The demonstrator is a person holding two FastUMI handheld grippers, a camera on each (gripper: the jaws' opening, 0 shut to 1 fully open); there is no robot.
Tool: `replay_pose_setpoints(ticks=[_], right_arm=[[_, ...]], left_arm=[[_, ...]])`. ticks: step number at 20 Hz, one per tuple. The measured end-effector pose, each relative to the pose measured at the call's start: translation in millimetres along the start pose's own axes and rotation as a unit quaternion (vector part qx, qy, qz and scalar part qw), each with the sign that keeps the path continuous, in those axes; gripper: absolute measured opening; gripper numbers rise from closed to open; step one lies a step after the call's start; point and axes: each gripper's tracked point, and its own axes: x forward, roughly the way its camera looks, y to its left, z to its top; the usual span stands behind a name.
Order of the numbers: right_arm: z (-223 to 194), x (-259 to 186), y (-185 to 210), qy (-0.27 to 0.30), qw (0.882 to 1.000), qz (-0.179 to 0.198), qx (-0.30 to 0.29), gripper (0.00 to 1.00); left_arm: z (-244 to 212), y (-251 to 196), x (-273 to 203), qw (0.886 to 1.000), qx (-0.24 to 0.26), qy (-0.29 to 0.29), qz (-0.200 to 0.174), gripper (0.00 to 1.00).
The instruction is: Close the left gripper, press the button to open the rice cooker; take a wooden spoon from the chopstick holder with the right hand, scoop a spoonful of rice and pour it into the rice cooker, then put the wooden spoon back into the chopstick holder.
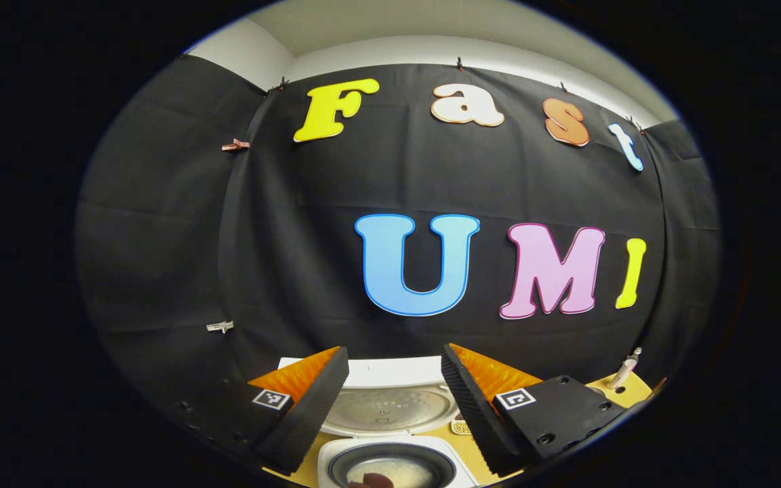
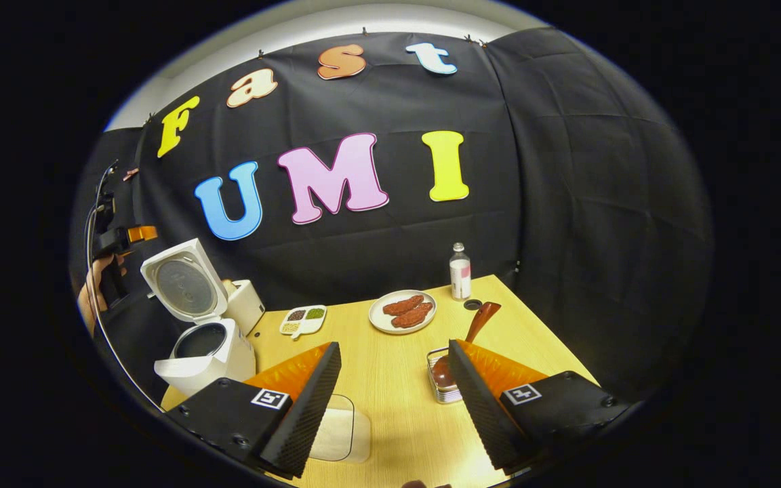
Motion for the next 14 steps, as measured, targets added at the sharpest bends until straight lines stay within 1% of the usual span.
replay_pose_setpoints(ticks=[4, 7, 11, 12, 14], right_arm=[[-3.9, -3.2, 2.7, 0.005, 1.000, -0.011, 0.003, 0.99], [-4.4, -4.7, 6.4, 0.006, 1.000, -0.017, 0.004, 0.98], [-4.7, -6.1, 11.0, 0.006, 1.000, -0.016, -0.001, 0.98], [-4.4, -6.1, 9.3, 0.007, 1.000, -0.018, -0.002, 0.99], [-3.9, -5.5, 7.5, 0.007, 1.000, -0.017, 0.004, 0.99]], left_arm=[[-4.5, 9.2, 37.8, 1.000, 0.010, 0.006, 0.005, 0.94], [-16.6, 15.4, 59.5, 1.000, 0.016, 0.016, 0.012, 0.94], [-46.6, 23.5, 69.6, 0.998, 0.010, 0.056, 0.021, 0.94], [-44.1, 21.1, 69.8, 0.998, 0.015, 0.051, 0.018, 0.97], [-45.4, 20.1, 63.4, 0.998, 0.024, 0.058, 0.021, 0.98]])
